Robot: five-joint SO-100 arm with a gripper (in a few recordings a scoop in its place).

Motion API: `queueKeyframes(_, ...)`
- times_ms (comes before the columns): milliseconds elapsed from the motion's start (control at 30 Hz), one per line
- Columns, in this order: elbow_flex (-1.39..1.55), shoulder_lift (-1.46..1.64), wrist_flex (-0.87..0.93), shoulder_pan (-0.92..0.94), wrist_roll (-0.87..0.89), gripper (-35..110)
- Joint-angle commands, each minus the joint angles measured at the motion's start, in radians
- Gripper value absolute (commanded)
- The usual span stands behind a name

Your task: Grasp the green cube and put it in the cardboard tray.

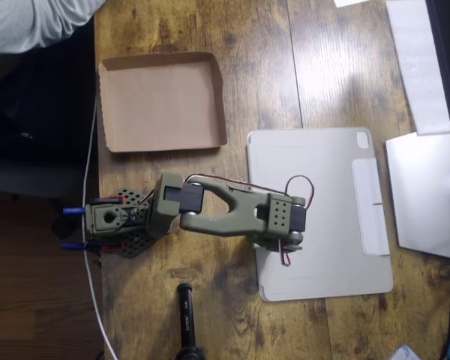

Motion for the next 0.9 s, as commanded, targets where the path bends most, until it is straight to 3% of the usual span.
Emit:
queueKeyframes(0, -0.049, 0.014, 0.052, -0.015, 0.003, 12)
queueKeyframes(367, -0.222, 0.132, 0.273, -0.448, 0.176, 12)
queueKeyframes(633, -0.020, 0.172, 0.160, -0.965, 0.221, 12)
queueKeyframes(867, -0.186, 0.106, 0.190, -1.175, 0.247, 13)
